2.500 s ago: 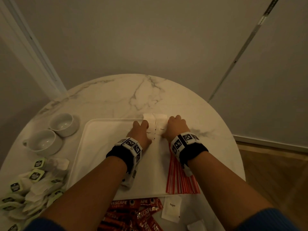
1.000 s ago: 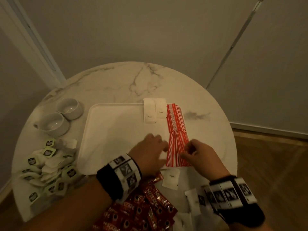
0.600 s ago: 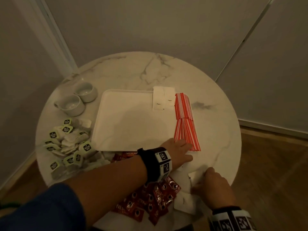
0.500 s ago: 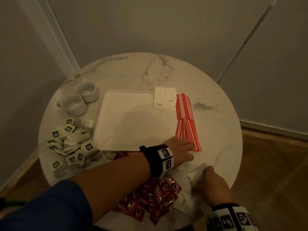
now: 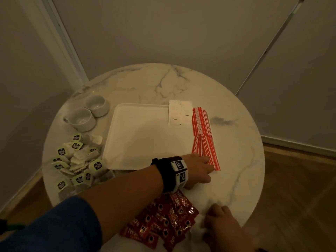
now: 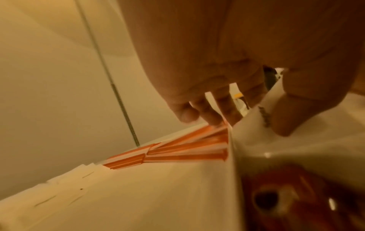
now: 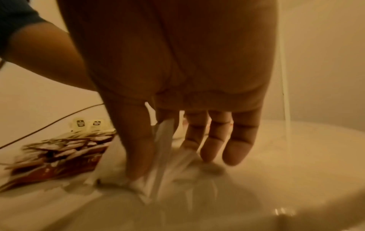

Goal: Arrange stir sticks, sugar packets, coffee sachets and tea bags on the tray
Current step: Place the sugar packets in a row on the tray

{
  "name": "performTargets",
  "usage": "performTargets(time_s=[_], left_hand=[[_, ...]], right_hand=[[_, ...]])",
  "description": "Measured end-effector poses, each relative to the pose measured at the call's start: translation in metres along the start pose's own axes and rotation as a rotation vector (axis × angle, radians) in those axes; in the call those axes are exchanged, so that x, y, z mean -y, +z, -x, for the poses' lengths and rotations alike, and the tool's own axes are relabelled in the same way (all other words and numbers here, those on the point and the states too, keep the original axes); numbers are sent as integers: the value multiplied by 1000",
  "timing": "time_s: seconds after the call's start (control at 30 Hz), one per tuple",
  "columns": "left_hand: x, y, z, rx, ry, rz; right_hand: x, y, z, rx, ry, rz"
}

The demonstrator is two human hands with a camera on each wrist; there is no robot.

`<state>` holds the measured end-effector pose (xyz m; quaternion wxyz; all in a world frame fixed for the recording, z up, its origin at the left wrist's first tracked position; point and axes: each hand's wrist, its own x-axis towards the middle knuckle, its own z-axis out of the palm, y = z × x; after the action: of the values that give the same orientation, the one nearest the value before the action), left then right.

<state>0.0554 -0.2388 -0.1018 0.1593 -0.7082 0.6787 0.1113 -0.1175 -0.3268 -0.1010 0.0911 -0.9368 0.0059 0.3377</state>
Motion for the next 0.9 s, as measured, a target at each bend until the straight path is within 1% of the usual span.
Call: performTargets(time_s=[0.03,0.1,0.2,0.23,0.27,0.33,0.37,0.43,0.53,0.6,0.73,0.83,0.9], left_hand=[[2,-4,3,-2,0,62],[5,-12,11,-34,-38,320],[17,-23,28,-137,-206,796],[22,-24,35,-171,-276,924],[29,-26,42,-218,-341,1015],[43,-24,53,-316,-468,1104],[50,-22,58,-359,-540,1135],[63,-16,64,-437,-667,1188],[78,-8,74,-561,-772,1313],[87,-4,79,-612,-802,1403],[101,3,85,-607,-792,1569],[106,9,84,-622,-796,1619],[107,13,81,-675,-804,1746]], right_hand=[[-2,3,-3,-10,14,-18],[-9,4,-7,-28,26,-135],[-25,-19,-7,-32,64,-290],[-32,-31,-6,-45,107,-355],[-38,-44,-5,-95,138,-449],[-44,-70,-2,-232,136,-640],[-44,-83,-4,-291,106,-741],[-37,-106,-17,-365,19,-999],[-20,-131,-52,-407,-78,-1448],[-11,-142,-79,-395,-81,-1625],[4,-155,-114,-351,-48,-1742],[9,-158,-128,-331,-66,-1714],[13,-160,-134,-312,-91,-1701]])
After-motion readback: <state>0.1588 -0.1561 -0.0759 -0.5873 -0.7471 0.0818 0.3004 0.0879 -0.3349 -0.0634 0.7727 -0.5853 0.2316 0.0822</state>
